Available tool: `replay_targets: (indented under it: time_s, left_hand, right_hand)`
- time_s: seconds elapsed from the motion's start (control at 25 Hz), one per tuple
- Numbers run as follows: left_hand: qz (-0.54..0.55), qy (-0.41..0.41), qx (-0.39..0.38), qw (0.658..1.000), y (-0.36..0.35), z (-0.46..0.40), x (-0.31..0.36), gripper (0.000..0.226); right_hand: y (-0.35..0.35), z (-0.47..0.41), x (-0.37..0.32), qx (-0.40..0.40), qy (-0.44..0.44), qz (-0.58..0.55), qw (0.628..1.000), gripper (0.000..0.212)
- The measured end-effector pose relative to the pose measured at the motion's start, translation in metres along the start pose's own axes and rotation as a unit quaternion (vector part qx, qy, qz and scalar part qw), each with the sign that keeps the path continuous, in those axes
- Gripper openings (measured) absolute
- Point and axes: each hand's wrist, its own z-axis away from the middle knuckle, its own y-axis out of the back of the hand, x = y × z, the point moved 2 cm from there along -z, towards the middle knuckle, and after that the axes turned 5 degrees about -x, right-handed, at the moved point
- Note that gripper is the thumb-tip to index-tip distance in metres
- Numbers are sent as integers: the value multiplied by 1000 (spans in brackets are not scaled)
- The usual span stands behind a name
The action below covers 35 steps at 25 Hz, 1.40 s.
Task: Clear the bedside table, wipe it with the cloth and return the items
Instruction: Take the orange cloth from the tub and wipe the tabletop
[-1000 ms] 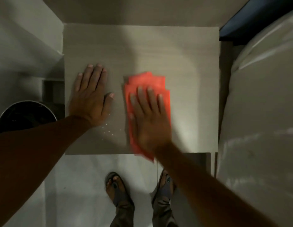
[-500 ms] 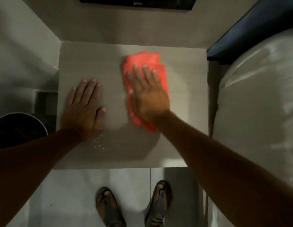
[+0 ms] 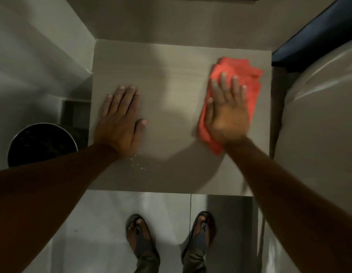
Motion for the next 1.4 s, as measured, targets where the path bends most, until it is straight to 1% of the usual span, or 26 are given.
replay_targets:
  time_s: [0.08,0.12,0.16,0.2,0.28,0.32,0.4,0.48,0.6,0.64,0.72,0.76,0.8,0.84,0.88,0.92,0.96,1.0,1.08,1.12,1.16,1.2,1.28,1.32,1.36,1.4]
  left_hand:
    - [2,-1,6,1000,1,0,-1,72]
    - [0,0,9,1000,2,0,-1,71]
    - [-7,-1,10,1000,2,0,0,71]
    - [-14,-3,10,1000,1,0,1,71]
    - [-10,-7,17,1000,0,0,2,71]
    - [-7,-6,21,1000,0,0,1,71]
    - [-1,-2,19,1000,0,1,-2,70]
    - [2,-6,14,1000,0,0,0,71]
    - [20,-10,21,1000,2,3,4,74]
    - [51,10,36,998,9,-1,6,76]
    - [158,93,70,981,22,-18,13,80]
    - [183,96,86,975,28,-29,28,79]
    - [169,48,100,979,31,-34,52,76]
    - [120,-23,102,987,27,-35,80,73]
    - [59,-98,72,991,16,-34,103,71]
    - [10,-150,48,987,8,-35,111,70]
    - [-25,-174,36,984,8,-45,100,69]
    - [-33,-153,26,987,17,-56,73,70]
    - [-53,-17,21,998,39,-80,7,74]
    - [-48,29,13,998,48,-83,-27,75]
    - [-40,29,20,999,45,-74,-48,75]
    - [-26,4,8,1000,34,-47,-50,74]
    - [-69,-137,-3,988,9,34,-16,70]
    - [-74,-210,-21,975,-2,87,14,69]
    - [-80,-273,-17,959,-8,113,28,69]
    - [-114,-319,-6,941,-21,118,22,68]
  right_hand:
    - [-16,22,-67,-53,107,-13,993,52]
    - [-19,29,-96,-67,133,-32,988,52]
    - [-17,30,-113,-66,134,-67,987,51]
    - [-12,26,-116,-42,121,-99,987,49]
    - [-1,17,-85,22,60,-98,993,49]
    - [3,13,-59,33,21,-78,996,49]
    - [5,14,-13,11,-33,-42,999,49]
    - [-3,21,6,-13,-41,-8,999,49]
    - [-8,19,7,-29,-33,-11,999,51]
    - [-4,17,8,-27,-36,-13,999,51]
    - [-4,17,7,-24,-35,-13,999,51]
    - [-5,18,9,-22,-32,-9,999,51]
    - [-8,19,10,-19,-28,-8,999,51]
    - [-9,20,11,-8,-24,-10,1000,52]
    - [-8,19,12,5,-18,-11,1000,52]
    - [-7,18,12,13,-15,-12,1000,52]
    - [-5,18,14,16,-12,-9,1000,52]
    - [-6,19,12,13,-12,-14,1000,52]
    - [-5,21,12,0,-10,-24,1000,54]
    - [-5,21,10,-1,-10,-26,1000,54]
    - [-6,20,9,-2,-9,-27,1000,54]
    - [-6,19,8,-1,-6,-26,1000,54]
    - [-5,20,7,-1,-5,-29,1000,54]
    - [-4,20,8,-1,-7,-36,999,54]
    - [-1,21,8,-1,-9,-37,999,53]
    - [-3,22,8,4,-5,-28,1000,53]
